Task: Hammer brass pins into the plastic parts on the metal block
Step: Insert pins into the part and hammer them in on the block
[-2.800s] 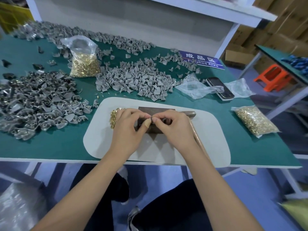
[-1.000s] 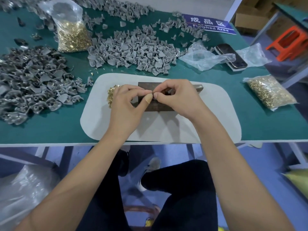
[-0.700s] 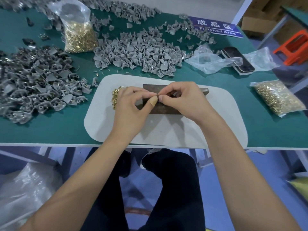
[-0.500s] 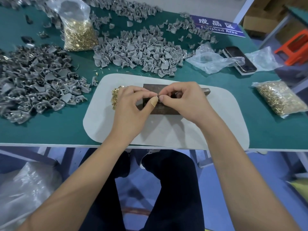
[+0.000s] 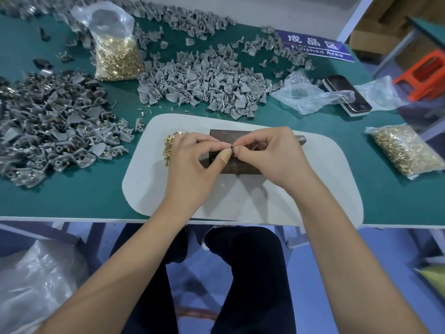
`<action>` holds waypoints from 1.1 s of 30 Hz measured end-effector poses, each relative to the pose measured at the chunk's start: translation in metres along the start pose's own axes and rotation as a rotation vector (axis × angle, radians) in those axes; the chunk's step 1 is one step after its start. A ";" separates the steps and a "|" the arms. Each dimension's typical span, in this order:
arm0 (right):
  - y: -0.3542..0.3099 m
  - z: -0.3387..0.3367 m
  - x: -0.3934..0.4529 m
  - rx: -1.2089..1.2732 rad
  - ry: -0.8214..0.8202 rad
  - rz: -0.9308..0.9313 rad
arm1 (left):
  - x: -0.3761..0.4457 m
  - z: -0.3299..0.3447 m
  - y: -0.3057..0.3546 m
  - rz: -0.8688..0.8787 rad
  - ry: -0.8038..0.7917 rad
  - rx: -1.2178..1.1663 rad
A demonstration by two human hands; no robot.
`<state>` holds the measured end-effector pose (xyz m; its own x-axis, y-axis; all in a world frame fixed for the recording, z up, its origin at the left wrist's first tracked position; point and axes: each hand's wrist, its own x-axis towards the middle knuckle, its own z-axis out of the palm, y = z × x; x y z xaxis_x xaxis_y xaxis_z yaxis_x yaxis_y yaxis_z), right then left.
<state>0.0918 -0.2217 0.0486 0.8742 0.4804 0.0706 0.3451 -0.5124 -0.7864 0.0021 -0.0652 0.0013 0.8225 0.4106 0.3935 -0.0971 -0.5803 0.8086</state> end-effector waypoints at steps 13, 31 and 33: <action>-0.008 0.002 -0.006 -0.069 0.032 0.000 | 0.001 0.000 0.000 -0.007 0.006 -0.005; 0.039 -0.035 -0.064 -0.599 0.266 0.502 | 0.000 0.004 -0.004 0.037 0.019 0.009; 0.040 -0.042 -0.062 -0.582 0.205 0.521 | 0.000 0.004 -0.003 0.039 0.013 0.011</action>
<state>0.0659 -0.3012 0.0384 0.9976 -0.0330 -0.0614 -0.0503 -0.9503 -0.3072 0.0045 -0.0659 -0.0028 0.8110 0.3965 0.4301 -0.1228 -0.6034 0.7879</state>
